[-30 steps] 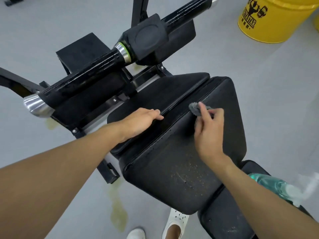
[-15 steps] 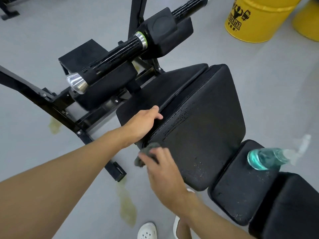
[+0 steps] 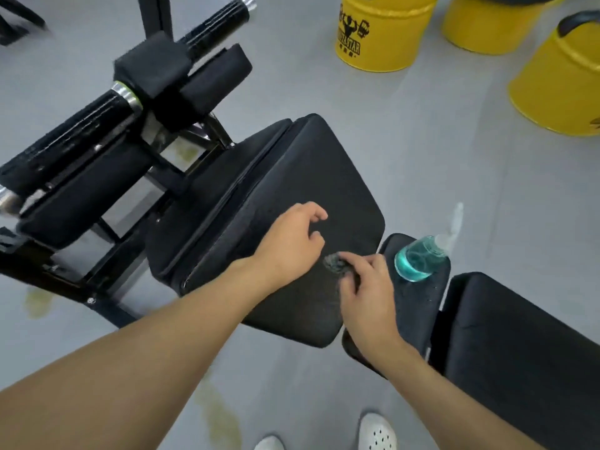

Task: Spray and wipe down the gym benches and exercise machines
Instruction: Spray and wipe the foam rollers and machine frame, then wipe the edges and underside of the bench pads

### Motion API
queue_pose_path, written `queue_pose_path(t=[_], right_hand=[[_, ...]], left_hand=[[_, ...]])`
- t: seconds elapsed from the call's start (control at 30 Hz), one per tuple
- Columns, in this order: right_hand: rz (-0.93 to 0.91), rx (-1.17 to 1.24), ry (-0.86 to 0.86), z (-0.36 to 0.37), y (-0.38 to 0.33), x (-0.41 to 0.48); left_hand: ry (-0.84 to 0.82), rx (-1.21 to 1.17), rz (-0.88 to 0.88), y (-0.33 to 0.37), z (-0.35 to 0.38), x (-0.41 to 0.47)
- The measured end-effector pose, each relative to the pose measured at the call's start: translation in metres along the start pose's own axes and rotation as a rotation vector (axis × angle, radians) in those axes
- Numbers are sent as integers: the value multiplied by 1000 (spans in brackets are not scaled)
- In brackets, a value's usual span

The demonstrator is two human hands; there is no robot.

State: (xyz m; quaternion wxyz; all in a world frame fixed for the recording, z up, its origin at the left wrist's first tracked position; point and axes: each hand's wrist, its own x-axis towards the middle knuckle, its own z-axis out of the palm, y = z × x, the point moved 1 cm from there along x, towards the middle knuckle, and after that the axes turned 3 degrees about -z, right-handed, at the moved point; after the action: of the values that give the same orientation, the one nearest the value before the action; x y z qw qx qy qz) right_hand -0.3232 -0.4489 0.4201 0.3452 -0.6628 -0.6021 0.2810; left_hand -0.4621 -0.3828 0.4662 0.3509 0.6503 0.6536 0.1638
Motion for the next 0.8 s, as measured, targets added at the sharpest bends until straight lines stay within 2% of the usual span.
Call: queue_pose_path(t=[0.2, 0.37, 0.53, 0.8], right_hand=[[120, 81, 220, -107, 55, 35], [201, 147, 272, -148, 92, 63], [253, 169, 236, -172, 122, 78], [286, 200, 127, -166, 134, 75]], left_hand=[[-263, -54, 16, 81, 103, 52], [-365, 17, 31, 115, 155, 80], [-367, -2, 8, 117, 187, 94], [-166, -273, 2, 122, 200, 82]])
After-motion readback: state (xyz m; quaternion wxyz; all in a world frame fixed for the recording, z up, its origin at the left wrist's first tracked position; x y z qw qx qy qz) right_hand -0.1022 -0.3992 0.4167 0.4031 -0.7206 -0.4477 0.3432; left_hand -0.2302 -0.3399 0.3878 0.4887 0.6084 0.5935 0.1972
